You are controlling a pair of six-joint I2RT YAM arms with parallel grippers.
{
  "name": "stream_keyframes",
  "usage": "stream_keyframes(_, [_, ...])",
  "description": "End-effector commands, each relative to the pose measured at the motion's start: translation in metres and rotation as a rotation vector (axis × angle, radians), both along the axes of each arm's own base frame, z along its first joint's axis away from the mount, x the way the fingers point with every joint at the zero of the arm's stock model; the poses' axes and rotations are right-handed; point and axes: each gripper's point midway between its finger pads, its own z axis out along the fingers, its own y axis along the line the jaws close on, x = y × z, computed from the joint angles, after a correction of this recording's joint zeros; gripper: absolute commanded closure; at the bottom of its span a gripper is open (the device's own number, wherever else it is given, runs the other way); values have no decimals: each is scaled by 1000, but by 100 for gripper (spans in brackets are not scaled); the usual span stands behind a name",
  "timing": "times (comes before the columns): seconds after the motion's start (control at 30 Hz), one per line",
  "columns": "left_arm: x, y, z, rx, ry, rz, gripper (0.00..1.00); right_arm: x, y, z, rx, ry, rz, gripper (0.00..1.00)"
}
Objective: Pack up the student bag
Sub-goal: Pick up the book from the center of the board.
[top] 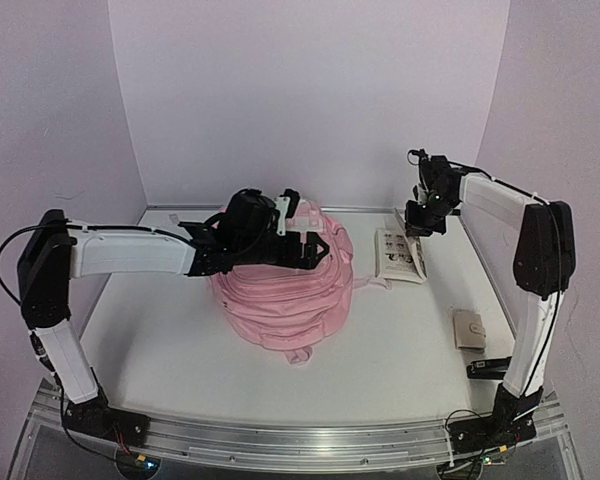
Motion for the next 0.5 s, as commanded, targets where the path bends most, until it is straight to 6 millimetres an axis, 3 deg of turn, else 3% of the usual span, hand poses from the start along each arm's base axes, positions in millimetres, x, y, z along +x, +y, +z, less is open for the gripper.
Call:
stream_keyframes(0.0, [2,-63,27,-143,-57,-74,0,-9,14,49,157,-74,-63,100])
stream_keyframes(0.2, [5,-125,12,-164,-92,-118,0,-18,20,68,253,-107,-106,100])
stream_keyframes(0.37, [12,-151,13,-216,-116,-124,2,-27,25,67,298,-90,-128,100])
stream_keyframes(0.47, [23,-164,2,-212,-121,-100,4,-32,29,68,326,-88,-137,100])
